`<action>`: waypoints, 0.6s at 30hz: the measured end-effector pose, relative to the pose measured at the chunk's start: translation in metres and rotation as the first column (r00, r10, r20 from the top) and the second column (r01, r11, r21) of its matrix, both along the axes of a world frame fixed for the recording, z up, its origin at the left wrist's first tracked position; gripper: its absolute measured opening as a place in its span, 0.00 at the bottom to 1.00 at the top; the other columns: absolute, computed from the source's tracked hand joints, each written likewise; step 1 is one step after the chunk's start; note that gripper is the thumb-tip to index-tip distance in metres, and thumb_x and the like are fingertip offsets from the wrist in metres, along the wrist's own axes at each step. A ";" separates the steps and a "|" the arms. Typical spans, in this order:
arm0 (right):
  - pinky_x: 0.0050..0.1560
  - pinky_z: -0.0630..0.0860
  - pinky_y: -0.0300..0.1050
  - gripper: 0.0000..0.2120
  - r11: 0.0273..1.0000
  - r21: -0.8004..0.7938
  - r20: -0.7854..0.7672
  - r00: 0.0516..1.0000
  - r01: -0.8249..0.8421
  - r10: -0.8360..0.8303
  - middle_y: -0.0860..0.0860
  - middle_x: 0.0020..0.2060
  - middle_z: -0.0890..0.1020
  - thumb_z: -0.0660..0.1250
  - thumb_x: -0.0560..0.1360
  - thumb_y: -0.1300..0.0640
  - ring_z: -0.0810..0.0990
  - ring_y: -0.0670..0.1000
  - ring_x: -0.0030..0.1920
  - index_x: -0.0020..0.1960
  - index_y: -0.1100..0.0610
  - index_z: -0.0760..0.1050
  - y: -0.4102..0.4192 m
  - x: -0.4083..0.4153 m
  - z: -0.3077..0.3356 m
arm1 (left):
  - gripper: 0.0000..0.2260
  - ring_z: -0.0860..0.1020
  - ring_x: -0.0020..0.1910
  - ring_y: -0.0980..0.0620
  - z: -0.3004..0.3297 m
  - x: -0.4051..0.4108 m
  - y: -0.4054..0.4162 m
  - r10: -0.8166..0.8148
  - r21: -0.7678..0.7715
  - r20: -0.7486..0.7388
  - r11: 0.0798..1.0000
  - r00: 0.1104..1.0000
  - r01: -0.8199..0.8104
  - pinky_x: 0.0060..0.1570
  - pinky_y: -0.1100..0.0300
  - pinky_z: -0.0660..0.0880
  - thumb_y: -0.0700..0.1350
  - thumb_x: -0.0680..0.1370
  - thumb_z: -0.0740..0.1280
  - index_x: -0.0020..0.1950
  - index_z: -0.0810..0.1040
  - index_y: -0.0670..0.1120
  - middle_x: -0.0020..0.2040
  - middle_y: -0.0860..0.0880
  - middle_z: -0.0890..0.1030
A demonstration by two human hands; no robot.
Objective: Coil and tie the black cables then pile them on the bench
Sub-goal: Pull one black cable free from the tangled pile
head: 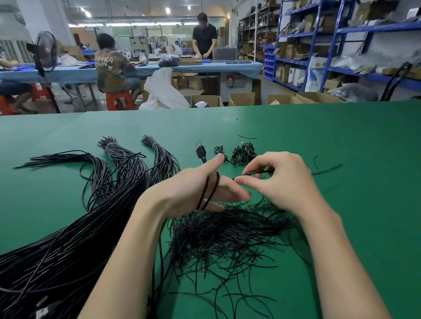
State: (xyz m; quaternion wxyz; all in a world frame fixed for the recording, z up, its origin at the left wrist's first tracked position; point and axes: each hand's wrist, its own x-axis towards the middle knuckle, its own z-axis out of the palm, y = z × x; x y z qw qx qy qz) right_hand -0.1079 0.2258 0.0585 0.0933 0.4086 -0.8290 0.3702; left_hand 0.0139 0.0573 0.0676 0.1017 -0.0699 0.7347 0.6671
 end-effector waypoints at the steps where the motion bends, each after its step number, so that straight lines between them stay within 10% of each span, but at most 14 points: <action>1: 0.35 0.65 0.38 0.08 1.000 0.009 -0.009 1.000 0.020 -0.020 0.31 0.37 0.80 0.75 0.67 0.36 0.76 0.36 0.38 0.39 0.38 0.82 0.000 0.000 0.001 | 0.35 0.76 0.68 0.55 -0.002 -0.002 0.001 0.026 -0.041 0.003 0.999 1.000 -0.026 0.75 0.50 0.63 0.63 0.84 0.41 0.62 0.84 0.46 0.66 0.50 0.81; 6: 0.41 0.73 0.39 0.03 0.984 -0.170 0.090 0.993 -0.055 0.071 0.34 0.38 0.84 0.73 0.74 0.44 0.80 0.37 0.42 0.44 0.41 0.85 -0.014 0.011 0.007 | 0.30 0.70 0.73 0.58 -0.011 -0.013 0.007 0.123 -0.104 -0.145 0.985 0.982 -0.139 0.73 0.58 0.64 0.63 0.84 0.45 0.79 0.65 0.48 0.76 0.53 0.70; 12: 0.29 0.72 0.36 0.07 0.904 -0.281 0.608 0.669 -0.323 0.428 0.49 0.36 0.85 0.69 0.81 0.59 0.75 0.46 0.28 0.53 0.52 0.86 -0.018 0.016 -0.008 | 0.29 0.77 0.67 0.46 -0.003 -0.011 -0.003 0.489 0.626 -0.308 0.750 0.816 -0.214 0.64 0.49 0.76 0.59 0.85 0.43 0.71 0.73 0.43 0.71 0.44 0.76; 18: 0.27 0.61 0.36 0.19 0.945 -0.069 0.621 0.728 -0.320 0.291 0.46 0.28 0.77 0.74 0.72 0.37 0.64 0.46 0.26 0.39 0.53 0.86 -0.011 0.012 -0.020 | 0.33 0.79 0.65 0.39 0.000 0.002 -0.003 0.223 0.611 -0.359 0.790 0.906 0.047 0.59 0.50 0.80 0.60 0.84 0.46 0.66 0.80 0.38 0.68 0.39 0.78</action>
